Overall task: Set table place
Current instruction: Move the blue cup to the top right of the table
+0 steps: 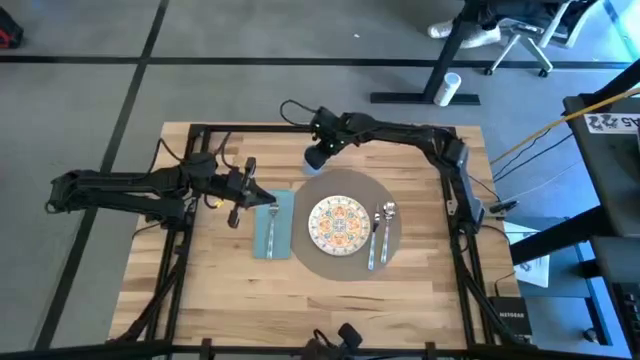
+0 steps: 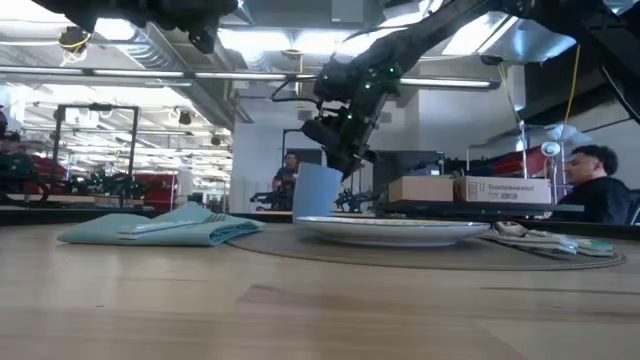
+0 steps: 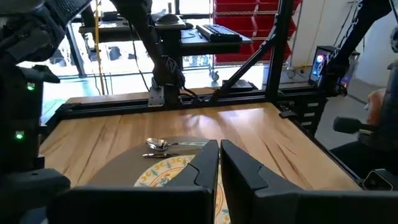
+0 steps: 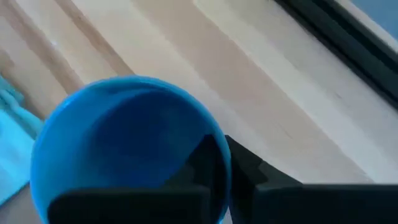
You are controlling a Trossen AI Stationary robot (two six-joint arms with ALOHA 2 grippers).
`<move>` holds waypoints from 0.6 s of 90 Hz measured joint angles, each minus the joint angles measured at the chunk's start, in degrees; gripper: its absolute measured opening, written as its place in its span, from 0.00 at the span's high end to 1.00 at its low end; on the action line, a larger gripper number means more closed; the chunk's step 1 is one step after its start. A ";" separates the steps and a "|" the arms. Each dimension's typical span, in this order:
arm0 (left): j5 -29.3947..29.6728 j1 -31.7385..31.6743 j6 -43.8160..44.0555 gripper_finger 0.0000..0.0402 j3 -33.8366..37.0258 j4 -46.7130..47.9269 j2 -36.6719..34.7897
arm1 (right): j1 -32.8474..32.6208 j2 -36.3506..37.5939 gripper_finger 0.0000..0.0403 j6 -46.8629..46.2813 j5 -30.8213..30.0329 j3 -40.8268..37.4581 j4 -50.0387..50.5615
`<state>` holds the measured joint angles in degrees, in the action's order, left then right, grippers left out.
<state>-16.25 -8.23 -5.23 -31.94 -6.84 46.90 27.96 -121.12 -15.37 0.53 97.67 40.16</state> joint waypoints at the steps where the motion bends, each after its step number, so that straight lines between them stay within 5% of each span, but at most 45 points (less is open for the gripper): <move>1: 0.00 -0.01 0.00 1.00 0.00 0.09 -0.03 | 0.17 0.07 0.99 0.32 -0.22 0.00 0.25; 54: 0.00 0.37 -0.90 1.00 -0.02 0.77 -0.81 | 5.73 8.59 1.00 8.14 -5.54 0.26 20.80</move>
<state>-16.25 -7.86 -6.13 -31.97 -6.07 46.09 33.68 -112.53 -7.23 -5.01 97.93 60.97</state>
